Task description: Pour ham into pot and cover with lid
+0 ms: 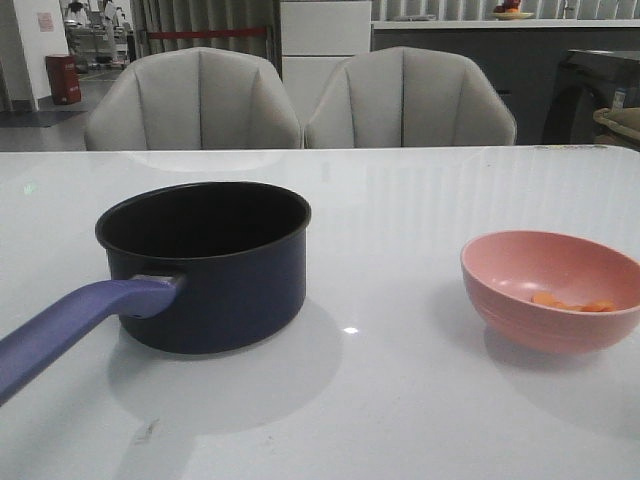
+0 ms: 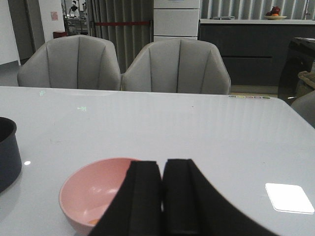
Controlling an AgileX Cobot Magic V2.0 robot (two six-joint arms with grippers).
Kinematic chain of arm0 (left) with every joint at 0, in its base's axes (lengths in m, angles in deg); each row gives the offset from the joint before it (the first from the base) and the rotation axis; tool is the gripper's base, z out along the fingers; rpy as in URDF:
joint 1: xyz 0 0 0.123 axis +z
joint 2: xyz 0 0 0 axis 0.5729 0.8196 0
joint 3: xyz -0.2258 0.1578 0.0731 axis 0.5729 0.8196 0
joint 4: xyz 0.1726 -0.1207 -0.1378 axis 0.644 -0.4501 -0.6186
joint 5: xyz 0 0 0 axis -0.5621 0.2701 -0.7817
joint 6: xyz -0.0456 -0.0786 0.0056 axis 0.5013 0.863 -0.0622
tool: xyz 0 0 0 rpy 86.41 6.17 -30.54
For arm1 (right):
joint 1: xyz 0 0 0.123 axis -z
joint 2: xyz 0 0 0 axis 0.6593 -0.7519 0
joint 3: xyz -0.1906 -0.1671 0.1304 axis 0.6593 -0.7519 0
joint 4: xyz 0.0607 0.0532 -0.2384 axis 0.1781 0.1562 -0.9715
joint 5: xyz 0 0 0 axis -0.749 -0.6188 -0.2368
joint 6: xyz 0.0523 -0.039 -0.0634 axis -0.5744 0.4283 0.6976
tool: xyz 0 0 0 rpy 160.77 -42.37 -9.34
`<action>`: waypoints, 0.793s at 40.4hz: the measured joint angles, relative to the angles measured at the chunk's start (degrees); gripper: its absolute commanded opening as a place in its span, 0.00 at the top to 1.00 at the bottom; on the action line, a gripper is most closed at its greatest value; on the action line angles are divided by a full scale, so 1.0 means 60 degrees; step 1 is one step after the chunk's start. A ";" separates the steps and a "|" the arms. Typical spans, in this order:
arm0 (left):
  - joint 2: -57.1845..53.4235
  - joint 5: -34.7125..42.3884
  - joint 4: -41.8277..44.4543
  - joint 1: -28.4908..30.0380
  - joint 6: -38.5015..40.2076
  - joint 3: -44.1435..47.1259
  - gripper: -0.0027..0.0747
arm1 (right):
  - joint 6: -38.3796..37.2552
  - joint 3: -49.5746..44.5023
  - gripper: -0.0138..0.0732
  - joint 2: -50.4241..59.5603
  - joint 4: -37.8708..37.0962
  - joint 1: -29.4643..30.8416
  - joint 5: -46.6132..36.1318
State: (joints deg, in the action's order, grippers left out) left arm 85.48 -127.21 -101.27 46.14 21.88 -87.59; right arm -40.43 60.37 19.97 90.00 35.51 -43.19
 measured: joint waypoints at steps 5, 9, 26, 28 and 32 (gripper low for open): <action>0.0077 -0.0024 0.0019 0.0000 -0.0100 0.0000 0.18 | 0.0000 0.0000 0.67 0.0000 0.0000 0.0000 0.0000; 0.0099 -0.0128 0.0111 0.0000 -0.0116 -0.0036 0.17 | 0.0000 0.0000 0.67 0.0000 0.0000 0.0000 0.0000; -0.0621 -0.1313 0.0289 -0.0246 -0.0157 -0.0943 0.17 | 0.0000 0.0000 0.67 0.0000 0.0000 0.0000 0.0000; -0.1009 -0.1337 0.0289 -0.0389 -0.0266 -0.0943 0.17 | 0.0000 0.0000 0.67 0.0000 0.0000 0.0000 0.0000; -0.1936 -0.1350 0.0313 -0.0635 -0.0396 -0.0943 0.17 | 0.0000 0.0000 0.67 0.0000 0.0000 0.0000 0.0000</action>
State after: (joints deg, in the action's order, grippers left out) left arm 73.86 -135.31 -99.40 42.33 19.51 -93.26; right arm -40.43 60.37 19.97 90.00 35.51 -43.19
